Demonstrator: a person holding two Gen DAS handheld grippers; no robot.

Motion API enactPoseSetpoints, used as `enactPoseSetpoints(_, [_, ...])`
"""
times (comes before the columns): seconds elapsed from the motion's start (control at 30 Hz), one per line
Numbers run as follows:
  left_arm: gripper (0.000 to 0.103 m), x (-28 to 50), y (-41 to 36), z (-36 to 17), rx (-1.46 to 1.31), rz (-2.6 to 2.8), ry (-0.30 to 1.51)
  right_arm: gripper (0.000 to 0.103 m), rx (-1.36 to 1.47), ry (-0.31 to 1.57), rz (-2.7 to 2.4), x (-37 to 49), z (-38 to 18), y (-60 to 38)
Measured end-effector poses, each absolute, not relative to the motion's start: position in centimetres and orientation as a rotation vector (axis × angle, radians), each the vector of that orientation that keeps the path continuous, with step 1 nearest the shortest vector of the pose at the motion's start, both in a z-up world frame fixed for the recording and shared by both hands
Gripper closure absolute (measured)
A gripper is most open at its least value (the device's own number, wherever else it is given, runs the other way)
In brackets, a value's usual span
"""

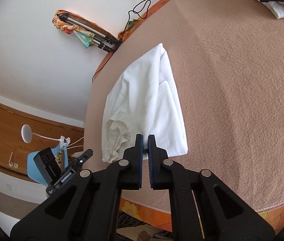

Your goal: Fold small clothes

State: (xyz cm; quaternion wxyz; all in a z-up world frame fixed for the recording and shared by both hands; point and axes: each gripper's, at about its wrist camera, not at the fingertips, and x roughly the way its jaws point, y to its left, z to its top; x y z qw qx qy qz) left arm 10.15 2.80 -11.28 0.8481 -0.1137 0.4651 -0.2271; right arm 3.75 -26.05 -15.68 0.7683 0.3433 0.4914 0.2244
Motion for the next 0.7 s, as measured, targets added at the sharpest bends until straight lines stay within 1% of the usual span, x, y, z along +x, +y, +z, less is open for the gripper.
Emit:
enactPoseSetpoints(0.03, [0.098, 10.1, 2.5, -11.5, -0.234, -0.484, 1.0, 0.097, 0.743, 1.086, 0.48, 3.9, -16.2, -26.0])
enactPoseSetpoints(0.07, [0.09, 9.9, 2.1, -11.4, -0.218, -0.483, 1.0, 0.097, 0.733, 1.101, 0.463, 4.0, -16.5, -26.0])
enactPoseSetpoints(0.1, [0.085, 9.6, 1.6, -11.2, -0.199, -0.496, 0.985, 0.097, 0.732, 1.108, 0.453, 4.0, -16.8, -26.0])
enactPoseSetpoints(0.13, [0.082, 9.3, 0.9, -11.0, -0.164, -0.504, 0.971, 0.097, 0.732, 1.114, 0.453, 4.1, -17.0, -25.9])
enactPoseSetpoints(0.2, [0.076, 8.4, -0.5, -10.5, -0.051, -0.519, 0.924, 0.097, 0.736, 1.112, 0.445, 4.2, -17.0, -26.2])
enactPoseSetpoints(0.23, [0.075, 7.9, -1.4, -10.4, 0.021, -0.527, 0.904, 0.097, 0.746, 1.111, 0.452, 4.3, -17.0, -26.4])
enactPoseSetpoints(0.3, [0.064, 7.1, -3.1, -10.8, 0.166, -0.533, 0.872, 0.096, 0.756, 1.104, 0.467, 4.3, -16.8, -26.5])
enactPoseSetpoints(0.37, [0.064, 6.7, -4.1, -11.5, 0.263, -0.526, 0.855, 0.096, 0.767, 1.104, 0.482, 4.3, -16.8, -26.5])
enactPoseSetpoints(0.47, [0.065, 7.1, -4.9, -12.8, 0.357, -0.482, 0.853, 0.095, 0.761, 1.119, 0.477, 4.4, -17.1, -26.4])
enactPoseSetpoints(0.5, [0.078, 7.2, -4.9, -13.0, 0.371, -0.482, 0.849, 0.095, 0.76, 1.129, 0.474, 4.5, -17.4, -26.3])
enactPoseSetpoints(0.57, [0.097, 7.3, -4.9, -13.2, 0.401, -0.484, 0.833, 0.093, 0.76, 1.158, 0.484, 4.7, -18.0, -26.0])
enactPoseSetpoints(0.7, [0.1, 7.4, -4.4, -12.1, 0.386, -0.499, 0.797, 0.093, 0.736, 1.17, 0.484, 4.8, -18.3, -25.5])
